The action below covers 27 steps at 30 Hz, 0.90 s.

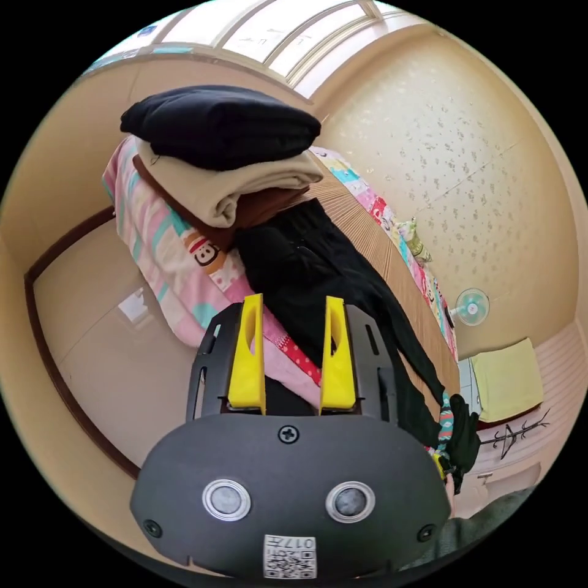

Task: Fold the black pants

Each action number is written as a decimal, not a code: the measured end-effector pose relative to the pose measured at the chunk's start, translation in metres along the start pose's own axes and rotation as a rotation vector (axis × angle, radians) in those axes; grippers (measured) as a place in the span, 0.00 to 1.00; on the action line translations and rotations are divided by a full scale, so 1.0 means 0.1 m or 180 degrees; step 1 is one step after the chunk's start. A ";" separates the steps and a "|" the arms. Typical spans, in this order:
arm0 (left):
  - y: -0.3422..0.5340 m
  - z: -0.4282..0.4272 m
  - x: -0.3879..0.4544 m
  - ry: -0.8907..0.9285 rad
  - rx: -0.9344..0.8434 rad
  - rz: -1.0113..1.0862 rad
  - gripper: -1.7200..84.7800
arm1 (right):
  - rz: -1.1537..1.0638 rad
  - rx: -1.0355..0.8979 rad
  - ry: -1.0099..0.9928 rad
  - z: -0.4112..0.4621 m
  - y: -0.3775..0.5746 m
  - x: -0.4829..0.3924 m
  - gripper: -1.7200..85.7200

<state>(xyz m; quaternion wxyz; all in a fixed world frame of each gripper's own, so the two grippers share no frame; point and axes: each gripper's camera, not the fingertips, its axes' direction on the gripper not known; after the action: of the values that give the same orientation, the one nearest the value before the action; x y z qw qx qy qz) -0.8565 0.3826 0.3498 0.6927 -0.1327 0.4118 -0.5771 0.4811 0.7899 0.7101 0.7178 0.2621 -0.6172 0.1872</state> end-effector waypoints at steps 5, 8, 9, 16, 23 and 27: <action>-0.13 0.08 -0.46 0.0275 -0.0059 -0.0432 0.20 | 0.0228 -0.0085 -0.0497 -0.17 -0.03 0.21 0.03; -0.18 0.18 -0.56 0.0448 -0.0172 -0.0537 0.20 | 0.0077 -0.0303 -0.0393 -0.10 -0.03 0.11 0.04; -0.19 0.19 -0.58 0.0454 -0.0203 -0.0587 0.19 | 0.0076 -0.0302 -0.0382 -0.10 -0.03 0.11 0.04; 0.00 -0.08 -0.67 0.0971 -0.0070 -0.0601 0.08 | 0.0593 0.0048 -0.0575 -0.16 0.10 0.36 0.14; 0.12 -0.82 -0.12 0.0641 0.0161 -0.0017 0.07 | 0.0550 0.0705 -0.0618 -0.22 0.04 0.34 0.14; 0.18 -1.19 0.01 0.0776 0.0317 -0.0112 0.07 | 0.0576 0.0945 -0.0413 -0.08 -0.03 0.26 0.13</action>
<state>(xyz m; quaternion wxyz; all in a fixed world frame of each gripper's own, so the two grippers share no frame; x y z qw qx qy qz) -0.9300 0.4217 0.2625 0.6330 -0.0341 0.4614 -0.6207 0.4935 0.7905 0.7340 0.6102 0.3201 -0.6489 0.3228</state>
